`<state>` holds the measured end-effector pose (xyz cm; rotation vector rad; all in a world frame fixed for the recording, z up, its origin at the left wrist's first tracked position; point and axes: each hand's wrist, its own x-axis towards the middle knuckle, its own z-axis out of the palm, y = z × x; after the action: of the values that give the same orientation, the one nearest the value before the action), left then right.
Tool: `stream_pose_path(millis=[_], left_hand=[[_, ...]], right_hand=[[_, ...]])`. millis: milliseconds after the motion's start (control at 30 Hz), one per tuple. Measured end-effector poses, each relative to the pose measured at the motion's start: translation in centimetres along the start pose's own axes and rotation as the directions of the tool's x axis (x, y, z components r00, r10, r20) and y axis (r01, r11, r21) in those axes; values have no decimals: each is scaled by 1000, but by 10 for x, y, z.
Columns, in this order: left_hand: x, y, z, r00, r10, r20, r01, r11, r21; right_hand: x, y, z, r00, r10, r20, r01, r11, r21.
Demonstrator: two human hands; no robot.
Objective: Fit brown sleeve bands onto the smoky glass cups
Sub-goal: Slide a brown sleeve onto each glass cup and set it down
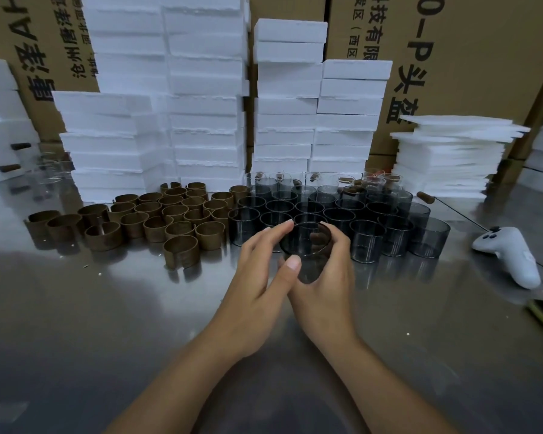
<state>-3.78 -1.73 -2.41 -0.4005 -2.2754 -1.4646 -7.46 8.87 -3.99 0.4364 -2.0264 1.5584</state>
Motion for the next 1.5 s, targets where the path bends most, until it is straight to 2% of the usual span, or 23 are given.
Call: stream_pose_path(millis=[200, 433, 567, 767, 1000, 1100, 1300, 1500], left_hand=[[2, 2, -1, 999, 11, -52, -16, 996, -93], [0, 3, 1, 996, 87, -19, -87, 996, -10], [-2, 5, 4, 992, 125, 20, -126, 992, 14], [-3, 6, 4, 993, 116, 22, -117, 993, 34], [0, -3, 0, 998, 57, -9, -57, 996, 62], [2, -9, 0, 1000, 11, -10, -11, 999, 49], [5, -12, -1, 999, -34, -23, 33, 999, -37], [8, -10, 0, 984, -179, 19, 175, 932, -317]], right_hand=[[-4, -4, 2, 989, -13, 148, 19, 999, -35], [-3, -7, -1, 967, 18, 254, 13, 993, -120], [0, -2, -1, 978, 45, 202, -16, 990, -141], [4, 5, 0, 988, 135, 77, -129, 988, -80], [5, 9, -1, 985, 170, 8, -170, 985, -26], [5, 7, -2, 988, 156, 20, -156, 988, -4], [4, 4, -1, 990, 120, 69, -124, 991, 56], [2, 4, 3, 986, 108, 125, -115, 992, 49]])
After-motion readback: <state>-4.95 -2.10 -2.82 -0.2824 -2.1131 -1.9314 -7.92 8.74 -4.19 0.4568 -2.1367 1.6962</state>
